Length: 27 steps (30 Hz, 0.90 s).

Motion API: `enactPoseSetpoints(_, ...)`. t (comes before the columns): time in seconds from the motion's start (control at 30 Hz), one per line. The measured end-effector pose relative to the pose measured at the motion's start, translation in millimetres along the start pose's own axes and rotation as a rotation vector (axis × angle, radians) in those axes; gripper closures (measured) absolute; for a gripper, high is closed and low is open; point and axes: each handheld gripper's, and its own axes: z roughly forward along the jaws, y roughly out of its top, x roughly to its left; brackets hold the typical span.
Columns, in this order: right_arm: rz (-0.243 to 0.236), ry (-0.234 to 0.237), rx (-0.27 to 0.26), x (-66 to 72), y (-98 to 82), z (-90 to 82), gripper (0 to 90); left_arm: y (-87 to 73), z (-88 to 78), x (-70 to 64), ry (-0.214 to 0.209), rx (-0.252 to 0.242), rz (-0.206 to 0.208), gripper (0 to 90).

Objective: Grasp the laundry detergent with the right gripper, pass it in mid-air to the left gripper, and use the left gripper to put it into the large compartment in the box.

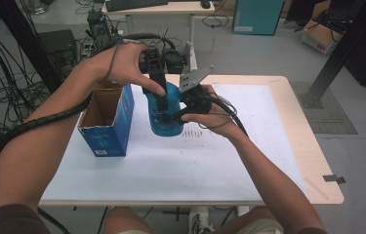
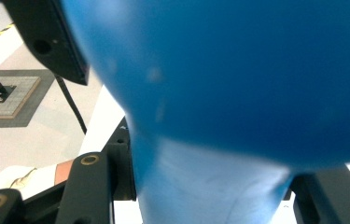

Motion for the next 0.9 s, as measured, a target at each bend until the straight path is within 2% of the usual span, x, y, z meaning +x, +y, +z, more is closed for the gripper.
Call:
enactPoseSetpoints(0.3,-0.002,0.004,-0.001,0.2,-0.2,0.2,43.5,1.5,1.6,0.1,-0.001,0.009,0.003,34.2)
enactPoseSetpoints(0.63,-0.003,0.01,-0.001,0.0,-1.0,1.6,43.5,-0.2,3.4,0.2,0.001,0.0,0.01,35.2)
enactPoseSetpoints(0.9,-0.006,0.009,-0.003,0.1,-1.4,0.9,43.4,1.8,2.6,-0.9,0.002,0.013,0.009,35.4)
